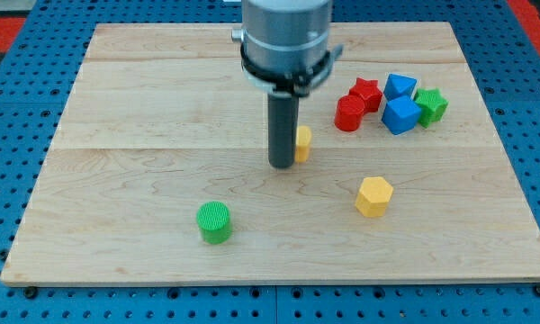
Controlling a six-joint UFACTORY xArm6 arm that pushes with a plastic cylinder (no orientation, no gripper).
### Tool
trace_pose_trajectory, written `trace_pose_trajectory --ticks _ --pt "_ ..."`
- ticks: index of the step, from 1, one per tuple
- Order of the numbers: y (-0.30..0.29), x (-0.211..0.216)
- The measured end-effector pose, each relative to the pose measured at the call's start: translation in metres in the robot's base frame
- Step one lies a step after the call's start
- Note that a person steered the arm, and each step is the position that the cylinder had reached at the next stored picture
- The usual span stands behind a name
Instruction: Place the yellow hexagon vertically below the yellow heart
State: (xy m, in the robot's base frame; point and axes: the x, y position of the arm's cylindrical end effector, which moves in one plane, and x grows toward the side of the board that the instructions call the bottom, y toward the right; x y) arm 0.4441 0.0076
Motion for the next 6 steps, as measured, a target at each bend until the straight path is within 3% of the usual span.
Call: trace_pose_trajectory --ticks 1,3,4,5,6 --pt "0.008 -0.027" --pt "0.064 -0.034" --pt "0.047 0.04" --pt "0.141 0.045" --pt "0.181 0.074"
